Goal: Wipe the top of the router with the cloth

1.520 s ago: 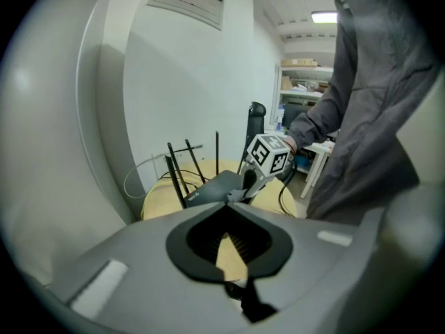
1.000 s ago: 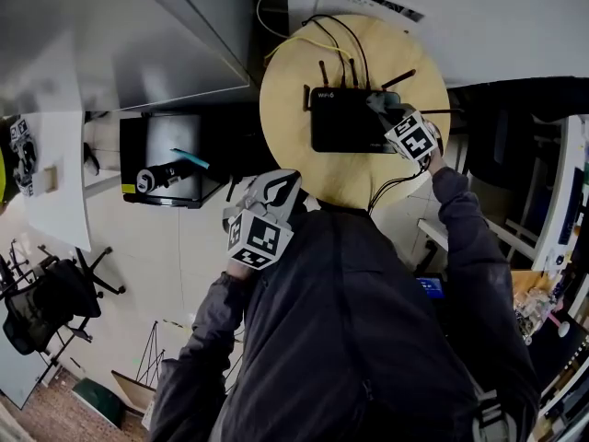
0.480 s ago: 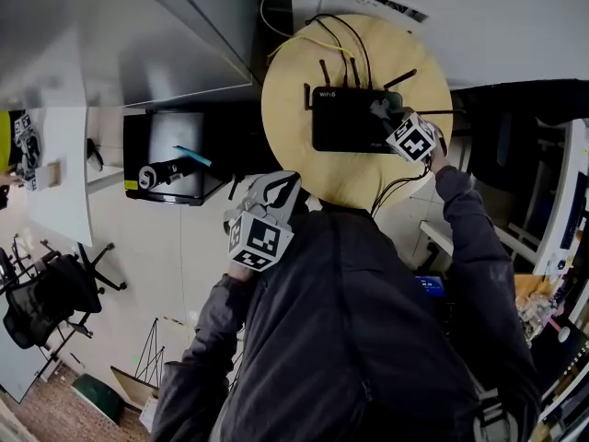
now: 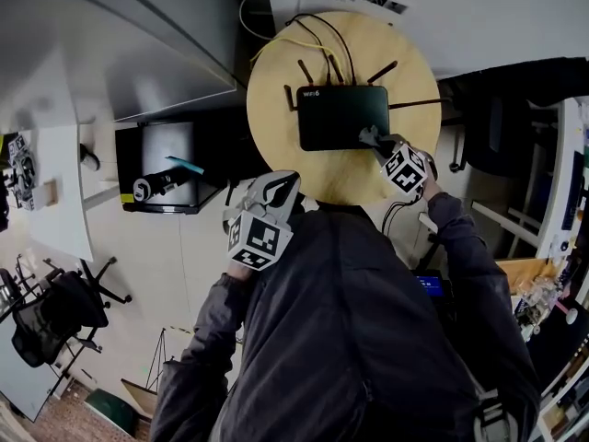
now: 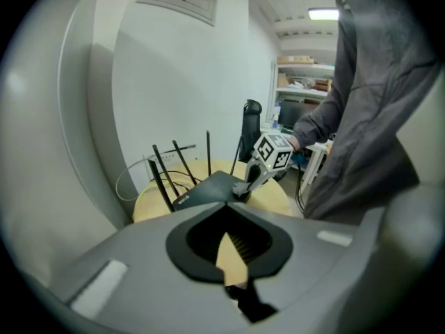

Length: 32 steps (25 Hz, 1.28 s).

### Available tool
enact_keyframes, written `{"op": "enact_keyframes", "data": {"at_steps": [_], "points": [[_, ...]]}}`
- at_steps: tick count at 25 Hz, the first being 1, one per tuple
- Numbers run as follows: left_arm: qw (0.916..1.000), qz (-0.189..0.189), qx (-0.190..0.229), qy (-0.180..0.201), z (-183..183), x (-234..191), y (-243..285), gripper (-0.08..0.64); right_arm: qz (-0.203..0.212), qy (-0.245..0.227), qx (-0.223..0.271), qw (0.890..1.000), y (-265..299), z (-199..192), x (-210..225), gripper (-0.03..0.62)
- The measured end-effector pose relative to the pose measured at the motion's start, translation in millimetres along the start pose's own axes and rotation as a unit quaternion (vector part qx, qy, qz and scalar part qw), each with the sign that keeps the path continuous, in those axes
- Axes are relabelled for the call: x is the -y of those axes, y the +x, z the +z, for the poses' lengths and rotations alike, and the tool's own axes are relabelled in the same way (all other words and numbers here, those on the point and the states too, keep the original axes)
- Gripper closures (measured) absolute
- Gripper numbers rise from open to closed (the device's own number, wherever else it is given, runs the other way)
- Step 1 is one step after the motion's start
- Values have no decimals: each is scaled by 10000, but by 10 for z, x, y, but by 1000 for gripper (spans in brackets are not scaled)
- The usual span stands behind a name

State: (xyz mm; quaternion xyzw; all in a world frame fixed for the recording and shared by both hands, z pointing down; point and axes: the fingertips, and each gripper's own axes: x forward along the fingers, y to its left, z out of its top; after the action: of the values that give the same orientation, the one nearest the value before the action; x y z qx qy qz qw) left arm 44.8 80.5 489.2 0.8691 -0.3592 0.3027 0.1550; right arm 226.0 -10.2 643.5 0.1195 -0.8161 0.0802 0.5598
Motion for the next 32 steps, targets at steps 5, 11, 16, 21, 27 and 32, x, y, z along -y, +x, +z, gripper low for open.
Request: {"op": "enact_keyframes", "data": {"at_steps": [5,11,16,21,27,32], "points": [[10000,-26,-9,18,-2,37,3,560,93,7,-45,9999,-25,13,14,561],[10000,68,-15,-65,-37,-15,-39,560,-104,547,420,9976,-139,316,343,561],[9998,147,-21,-114,-64,-21,-94,560,-828,410,88,9957,-19,359,851,561],[9995,241,-34,-200,-128,-50,-163,560,-1162,454,-138,9921,64,316,1192,561],[9992,273,-41,-276,-204,-92,-225,559,-1039,35,-394,9938,93,265,1041,561],[9995,206,6,-259,-195,-111,-200,560,-825,168,-341,9959,22,74,665,561]]}}
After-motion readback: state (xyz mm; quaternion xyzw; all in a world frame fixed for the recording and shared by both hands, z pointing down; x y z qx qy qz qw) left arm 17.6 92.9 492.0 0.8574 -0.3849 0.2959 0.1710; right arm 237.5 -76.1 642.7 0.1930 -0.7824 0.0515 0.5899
